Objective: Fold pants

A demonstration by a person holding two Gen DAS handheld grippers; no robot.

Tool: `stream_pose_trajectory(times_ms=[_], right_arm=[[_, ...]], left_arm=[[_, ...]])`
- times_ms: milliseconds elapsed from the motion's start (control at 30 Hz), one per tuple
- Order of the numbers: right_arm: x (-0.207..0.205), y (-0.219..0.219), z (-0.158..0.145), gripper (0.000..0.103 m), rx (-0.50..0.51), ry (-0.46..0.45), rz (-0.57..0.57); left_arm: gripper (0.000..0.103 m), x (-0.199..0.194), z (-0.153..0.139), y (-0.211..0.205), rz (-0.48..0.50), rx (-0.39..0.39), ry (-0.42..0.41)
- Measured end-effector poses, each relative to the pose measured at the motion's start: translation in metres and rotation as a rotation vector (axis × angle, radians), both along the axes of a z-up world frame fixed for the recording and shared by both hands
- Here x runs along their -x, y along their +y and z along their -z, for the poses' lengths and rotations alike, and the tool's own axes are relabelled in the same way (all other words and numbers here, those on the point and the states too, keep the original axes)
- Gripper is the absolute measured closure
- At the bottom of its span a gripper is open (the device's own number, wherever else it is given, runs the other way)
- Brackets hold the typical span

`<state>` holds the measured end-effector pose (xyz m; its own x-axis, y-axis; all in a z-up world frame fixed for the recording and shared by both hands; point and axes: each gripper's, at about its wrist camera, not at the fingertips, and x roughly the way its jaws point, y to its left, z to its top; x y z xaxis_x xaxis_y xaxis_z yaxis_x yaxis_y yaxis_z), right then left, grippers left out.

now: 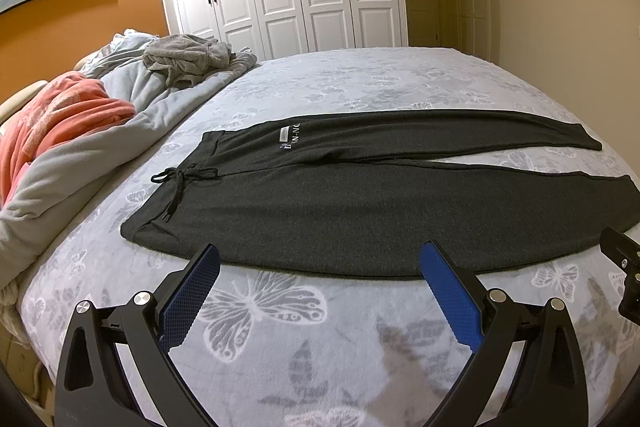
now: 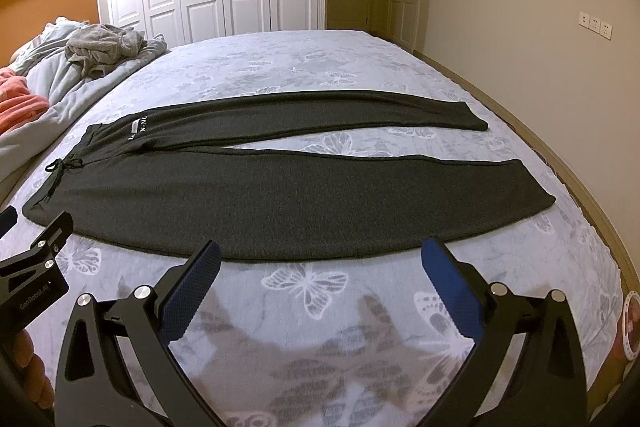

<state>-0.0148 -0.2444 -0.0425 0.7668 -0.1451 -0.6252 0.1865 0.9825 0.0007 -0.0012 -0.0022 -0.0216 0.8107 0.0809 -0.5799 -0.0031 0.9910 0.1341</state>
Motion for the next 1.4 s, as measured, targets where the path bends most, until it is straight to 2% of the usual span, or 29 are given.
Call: stream_pose_trajectory(times_ms=[333, 433, 633, 733, 867, 900, 1033, 1100, 1200, 1300, 1367, 1400], right_arm=[[0.000, 0.000, 0.001, 0.005, 0.002, 0.001, 0.000], [-0.001, -0.002, 0.002, 0.005, 0.000, 0.014, 0.001], [-0.019, -0.040, -0.018, 0.005, -0.051, 0.072, -0.050], [-0.044, -0.080, -0.031, 0.005, -0.002, 0.112, -0.074], [-0.096, -0.163, -0.026, 0.005, 0.039, 0.159, 0.036], [-0.118, -0.195, -0.020, 0.005, 0.022, 0.181, 0.086], [-0.175, -0.279, -0.007, 0.005, -0.056, 0.159, 0.243], [-0.203, -0.316, 0.001, 0.005, -0.162, 0.137, 0.302], [-0.246, -0.348, 0.015, 0.005, -0.242, 0.139, 0.359], [-0.284, -0.357, 0.027, 0.005, -0.218, 0.160, 0.385], [-0.308, -0.363, 0.038, 0.005, -0.212, 0.193, 0.397], [-0.321, -0.363, 0.046, 0.005, -0.209, 0.210, 0.409]], left_arm=[[0.005, 0.000, 0.000, 0.000, 0.003, 0.002, 0.002], [0.005, -0.002, 0.001, 0.003, 0.013, 0.022, 0.028], [0.005, -0.030, -0.017, 0.029, 0.116, 0.201, 0.156], [0.005, -0.070, -0.029, 0.056, 0.133, 0.268, 0.218], [0.005, -0.145, -0.032, 0.103, 0.010, 0.244, 0.243], [0.005, -0.172, -0.029, 0.118, -0.036, 0.227, 0.262], [0.005, -0.256, -0.011, 0.165, -0.175, 0.198, 0.306], [0.005, -0.301, 0.001, 0.191, -0.247, 0.238, 0.330], [0.006, -0.353, 0.017, 0.215, -0.335, 0.302, 0.351], [0.006, -0.397, 0.036, 0.227, -0.392, 0.350, 0.389], [0.006, -0.417, 0.048, 0.234, -0.441, 0.350, 0.402], [0.006, -0.426, 0.057, 0.239, -0.467, 0.377, 0.406]])
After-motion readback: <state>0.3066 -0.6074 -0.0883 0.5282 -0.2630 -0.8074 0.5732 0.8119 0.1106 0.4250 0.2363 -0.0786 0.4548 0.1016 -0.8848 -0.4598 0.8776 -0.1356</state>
